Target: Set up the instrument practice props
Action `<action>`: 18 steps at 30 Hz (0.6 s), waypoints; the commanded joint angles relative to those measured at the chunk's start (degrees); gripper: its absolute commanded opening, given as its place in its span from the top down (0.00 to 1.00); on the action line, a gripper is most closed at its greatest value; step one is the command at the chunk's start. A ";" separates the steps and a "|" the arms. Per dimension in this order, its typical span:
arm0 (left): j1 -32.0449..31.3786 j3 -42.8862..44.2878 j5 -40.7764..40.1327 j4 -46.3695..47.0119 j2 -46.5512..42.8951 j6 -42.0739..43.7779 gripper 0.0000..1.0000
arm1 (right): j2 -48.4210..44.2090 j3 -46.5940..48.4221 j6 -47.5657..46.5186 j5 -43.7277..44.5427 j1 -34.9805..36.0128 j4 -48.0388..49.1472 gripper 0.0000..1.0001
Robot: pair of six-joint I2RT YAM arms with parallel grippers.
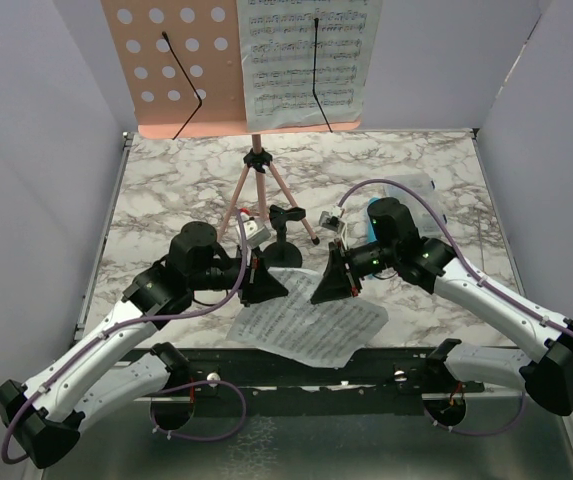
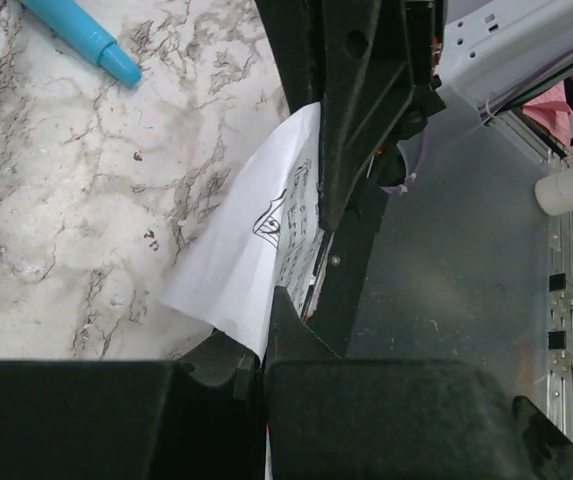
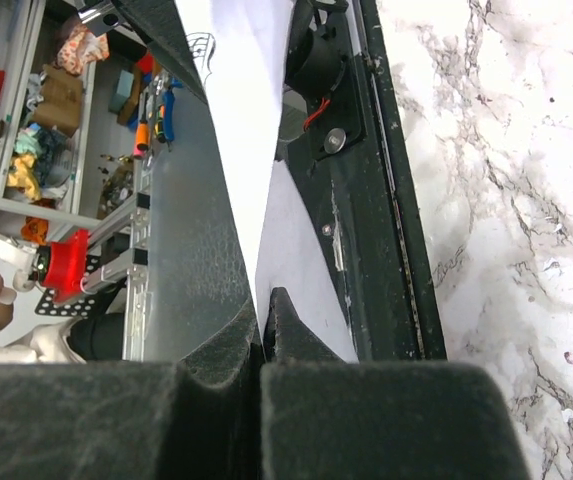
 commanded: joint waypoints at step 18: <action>-0.16 -3.12 -0.90 4.58 -5.45 -1.80 1.00 | -0.50 0.67 1.18 3.62 0.22 2.44 0.92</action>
